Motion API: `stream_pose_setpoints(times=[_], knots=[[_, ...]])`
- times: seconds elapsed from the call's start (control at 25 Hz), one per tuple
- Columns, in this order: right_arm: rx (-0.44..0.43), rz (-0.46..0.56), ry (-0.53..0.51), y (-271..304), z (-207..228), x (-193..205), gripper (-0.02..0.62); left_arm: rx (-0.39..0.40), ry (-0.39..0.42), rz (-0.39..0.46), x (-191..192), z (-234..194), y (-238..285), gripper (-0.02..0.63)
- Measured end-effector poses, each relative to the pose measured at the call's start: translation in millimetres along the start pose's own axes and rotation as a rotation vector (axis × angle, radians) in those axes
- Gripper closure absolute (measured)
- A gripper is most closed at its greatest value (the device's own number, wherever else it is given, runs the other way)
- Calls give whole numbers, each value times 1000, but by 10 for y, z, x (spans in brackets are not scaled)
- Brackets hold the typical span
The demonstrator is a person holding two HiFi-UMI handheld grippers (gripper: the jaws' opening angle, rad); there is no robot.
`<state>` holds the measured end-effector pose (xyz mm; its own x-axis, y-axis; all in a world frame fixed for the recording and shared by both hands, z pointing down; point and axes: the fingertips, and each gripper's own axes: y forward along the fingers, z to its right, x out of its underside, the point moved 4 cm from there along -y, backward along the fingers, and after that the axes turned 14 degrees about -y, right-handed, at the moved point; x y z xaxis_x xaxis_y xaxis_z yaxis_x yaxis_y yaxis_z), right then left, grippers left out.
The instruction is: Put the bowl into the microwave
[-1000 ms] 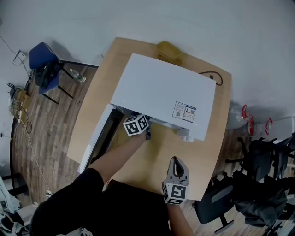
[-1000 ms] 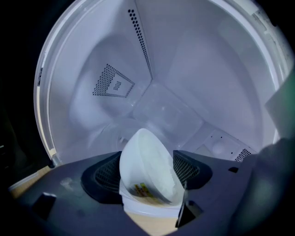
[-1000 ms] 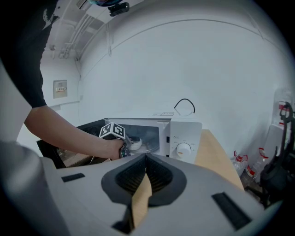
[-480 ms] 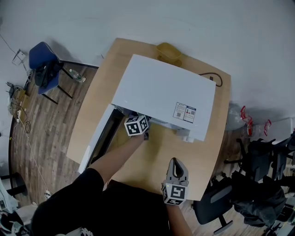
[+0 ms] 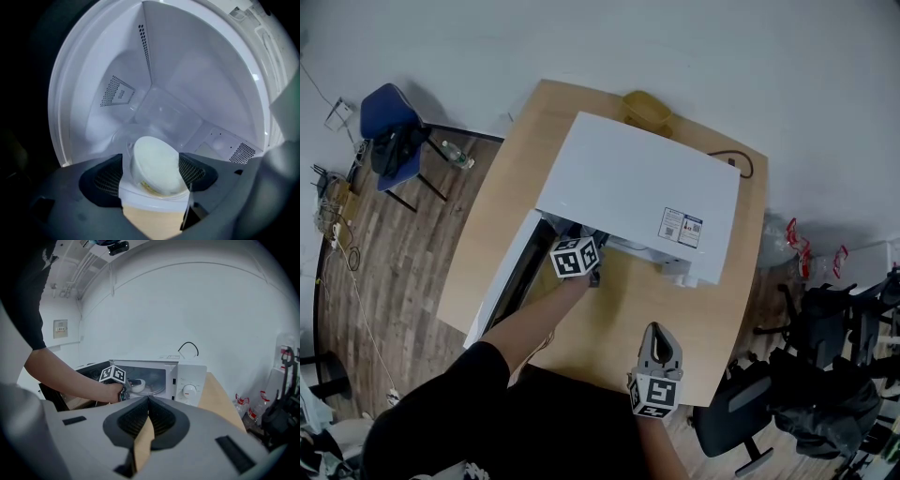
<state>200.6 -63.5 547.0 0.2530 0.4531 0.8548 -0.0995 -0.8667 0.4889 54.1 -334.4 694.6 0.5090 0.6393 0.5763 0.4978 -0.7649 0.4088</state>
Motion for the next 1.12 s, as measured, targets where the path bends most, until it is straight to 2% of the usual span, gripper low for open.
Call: stream_pose_setpoints(times=[0.12,0.24,0.32,0.48,0.6,0.64,0.72,0.92,1.12], knots=[[7,8,-1,-33,-56,-49,535,22,-27,-8,-1,40,-115,261],[19,19,-4,-79,-97,-98,535,51,-5,-9,33,135,-307,261],[30,27,-3,-108,-122,-120,535,52,62,-37,97,177,-421,261],[44,32,11,-166,-189,-150,535,25,278,-182,284,190,-505,264],[53,34,20,-225,-257,-154,535,35,345,-156,252,159,-547,264],[55,33,20,-240,-282,-152,535,32,354,-142,226,132,-550,271],[54,29,19,-265,-329,-139,535,23,362,-121,181,79,-546,374],[50,15,6,-319,-373,-93,535,21,371,-127,197,10,-503,377],[56,12,3,-306,-316,-88,535,63,350,-143,189,7,-408,376]])
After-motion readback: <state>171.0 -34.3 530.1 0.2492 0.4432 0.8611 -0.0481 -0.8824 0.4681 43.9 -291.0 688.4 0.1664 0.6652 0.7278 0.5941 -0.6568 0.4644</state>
